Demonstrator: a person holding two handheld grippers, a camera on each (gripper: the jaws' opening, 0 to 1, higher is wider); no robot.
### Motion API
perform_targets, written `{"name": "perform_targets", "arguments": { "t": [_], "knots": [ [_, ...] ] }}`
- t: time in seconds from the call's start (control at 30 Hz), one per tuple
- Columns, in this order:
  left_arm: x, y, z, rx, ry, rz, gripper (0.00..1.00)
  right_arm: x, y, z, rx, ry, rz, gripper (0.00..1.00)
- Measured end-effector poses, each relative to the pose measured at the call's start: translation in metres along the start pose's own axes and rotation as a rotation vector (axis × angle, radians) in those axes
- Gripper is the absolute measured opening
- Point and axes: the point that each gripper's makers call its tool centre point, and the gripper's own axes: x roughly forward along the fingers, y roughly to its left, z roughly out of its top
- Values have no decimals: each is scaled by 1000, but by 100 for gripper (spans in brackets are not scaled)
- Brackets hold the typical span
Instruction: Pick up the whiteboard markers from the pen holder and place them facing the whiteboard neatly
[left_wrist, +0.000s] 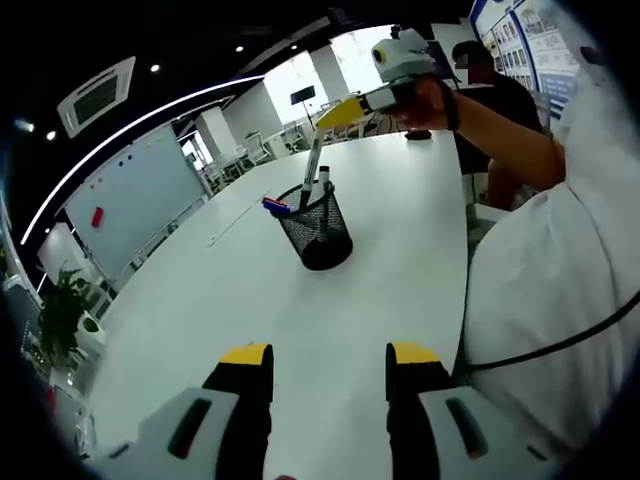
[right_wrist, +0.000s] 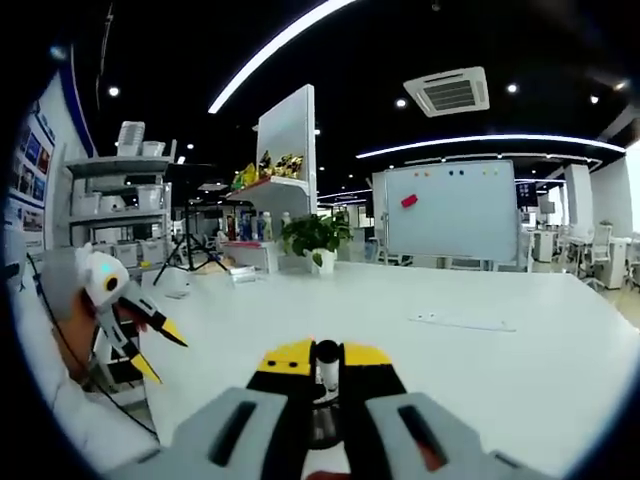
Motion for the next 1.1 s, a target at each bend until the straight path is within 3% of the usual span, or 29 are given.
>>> {"name": "perform_targets", "arguments": {
  "t": [0.37, 0.73, 1.1],
  "knots": [
    [0, 1, -1, 2, 6, 1, 47, -14, 4, 22, -16, -95, -20, 7],
    [2, -2, -1, 6, 9, -8, 47, -22, 11, 39, -38, -144, -46, 7],
    [3, -3, -3, 6, 17, -13, 47, -30, 7, 46, -58, -200, -86, 8]
  ]
}}
